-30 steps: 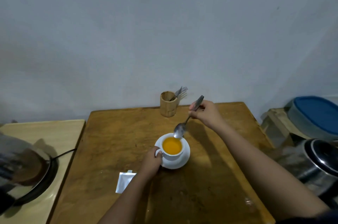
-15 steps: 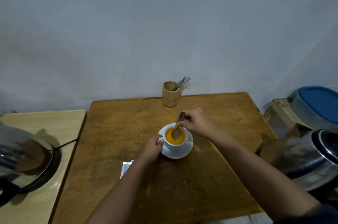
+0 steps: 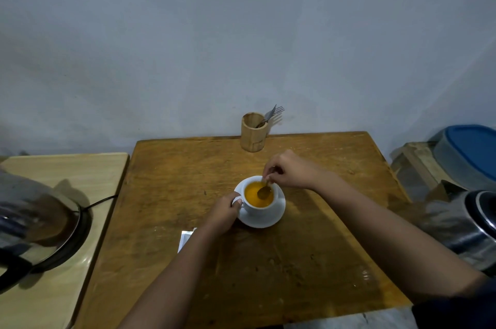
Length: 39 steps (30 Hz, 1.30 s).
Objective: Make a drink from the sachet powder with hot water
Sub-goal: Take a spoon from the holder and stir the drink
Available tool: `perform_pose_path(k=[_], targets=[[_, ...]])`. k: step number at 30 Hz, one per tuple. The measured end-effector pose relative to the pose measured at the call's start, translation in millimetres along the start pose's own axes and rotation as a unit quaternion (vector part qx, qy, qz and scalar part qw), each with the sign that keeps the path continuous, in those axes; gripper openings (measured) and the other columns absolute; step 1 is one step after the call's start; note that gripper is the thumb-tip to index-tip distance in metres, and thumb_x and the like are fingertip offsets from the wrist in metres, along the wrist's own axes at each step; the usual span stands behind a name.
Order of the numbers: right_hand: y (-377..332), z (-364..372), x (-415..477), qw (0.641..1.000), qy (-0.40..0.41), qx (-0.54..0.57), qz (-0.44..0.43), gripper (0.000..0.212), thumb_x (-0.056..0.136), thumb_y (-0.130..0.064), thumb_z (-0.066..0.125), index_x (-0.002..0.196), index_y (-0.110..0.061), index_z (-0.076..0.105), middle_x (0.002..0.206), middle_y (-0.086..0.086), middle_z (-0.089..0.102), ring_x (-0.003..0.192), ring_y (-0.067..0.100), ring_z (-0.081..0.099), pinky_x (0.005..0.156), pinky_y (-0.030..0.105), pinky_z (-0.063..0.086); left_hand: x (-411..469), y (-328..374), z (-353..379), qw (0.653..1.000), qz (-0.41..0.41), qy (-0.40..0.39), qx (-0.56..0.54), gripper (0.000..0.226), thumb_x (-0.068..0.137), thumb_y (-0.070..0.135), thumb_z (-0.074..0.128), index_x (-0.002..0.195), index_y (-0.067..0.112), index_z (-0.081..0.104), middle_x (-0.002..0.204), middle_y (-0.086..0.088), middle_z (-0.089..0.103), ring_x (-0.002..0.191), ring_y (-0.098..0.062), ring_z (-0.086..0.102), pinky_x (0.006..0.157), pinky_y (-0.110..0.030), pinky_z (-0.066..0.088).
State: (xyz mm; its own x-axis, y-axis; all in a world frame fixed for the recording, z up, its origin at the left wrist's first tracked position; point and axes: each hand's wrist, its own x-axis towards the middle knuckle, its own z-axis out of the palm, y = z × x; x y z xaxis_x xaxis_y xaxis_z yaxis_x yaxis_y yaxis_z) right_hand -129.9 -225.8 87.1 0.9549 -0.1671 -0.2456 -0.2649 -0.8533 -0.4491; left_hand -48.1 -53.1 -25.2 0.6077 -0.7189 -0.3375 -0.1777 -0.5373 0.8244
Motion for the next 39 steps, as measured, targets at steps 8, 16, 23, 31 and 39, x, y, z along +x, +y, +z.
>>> perform_pose_path(k=[8,16,23,31,39], targets=[[-9.8,-8.5,6.0,0.997,-0.046,-0.061,-0.025,0.022,0.091,-0.012,0.054,0.107,-0.015,0.069,0.109,0.006,0.07,0.096,0.018,0.062,0.085,0.036,0.054,-1.5,2.6,2.9,1.0,-0.014,0.02,-0.02,0.026,0.096,0.019,0.042,0.111,0.014,0.061,0.104,-0.004,0.061,0.095,-0.018,0.055,0.078,-0.03,0.042],[-11.5,-6.1,3.5,0.99,-0.06,-0.12,-0.037,0.023,0.093,-0.012,0.05,0.11,-0.015,0.066,0.114,0.007,0.067,0.1,0.021,0.062,0.086,0.041,0.054,-1.7,4.8,3.6,0.998,-0.023,0.033,-0.052,0.027,0.095,0.015,0.043,0.115,0.01,0.061,0.102,-0.004,0.059,0.089,-0.015,0.054,0.069,-0.017,0.041],[-1.8,-2.6,-14.4,0.997,-0.054,-0.046,-0.006,0.023,0.093,-0.011,0.051,0.11,-0.011,0.067,0.113,0.007,0.068,0.099,0.018,0.062,0.082,0.028,0.049,-2.3,3.8,4.3,0.998,-0.032,0.035,-0.05,0.027,0.096,0.017,0.043,0.117,0.011,0.06,0.103,-0.003,0.059,0.093,-0.017,0.054,0.072,-0.027,0.044],[-5.8,9.6,-21.2,0.998,-0.015,0.045,0.03,0.023,0.092,-0.014,0.055,0.111,-0.011,0.068,0.116,0.007,0.068,0.101,0.016,0.061,0.082,0.025,0.047,-1.5,4.3,6.1,0.996,-0.029,0.044,-0.067,0.025,0.094,0.011,0.045,0.113,0.005,0.06,0.098,-0.007,0.058,0.075,-0.009,0.052,0.063,-0.017,0.04],[-11.2,19.4,-6.5,0.998,0.02,0.031,0.058,0.027,0.095,-0.014,0.048,0.115,-0.011,0.065,0.125,0.009,0.063,0.115,0.022,0.056,0.096,0.034,0.046,-0.8,3.4,6.5,0.996,-0.038,0.039,-0.072,0.026,0.094,0.012,0.044,0.113,0.005,0.061,0.099,-0.008,0.06,0.076,-0.008,0.053,0.065,-0.02,0.042]])
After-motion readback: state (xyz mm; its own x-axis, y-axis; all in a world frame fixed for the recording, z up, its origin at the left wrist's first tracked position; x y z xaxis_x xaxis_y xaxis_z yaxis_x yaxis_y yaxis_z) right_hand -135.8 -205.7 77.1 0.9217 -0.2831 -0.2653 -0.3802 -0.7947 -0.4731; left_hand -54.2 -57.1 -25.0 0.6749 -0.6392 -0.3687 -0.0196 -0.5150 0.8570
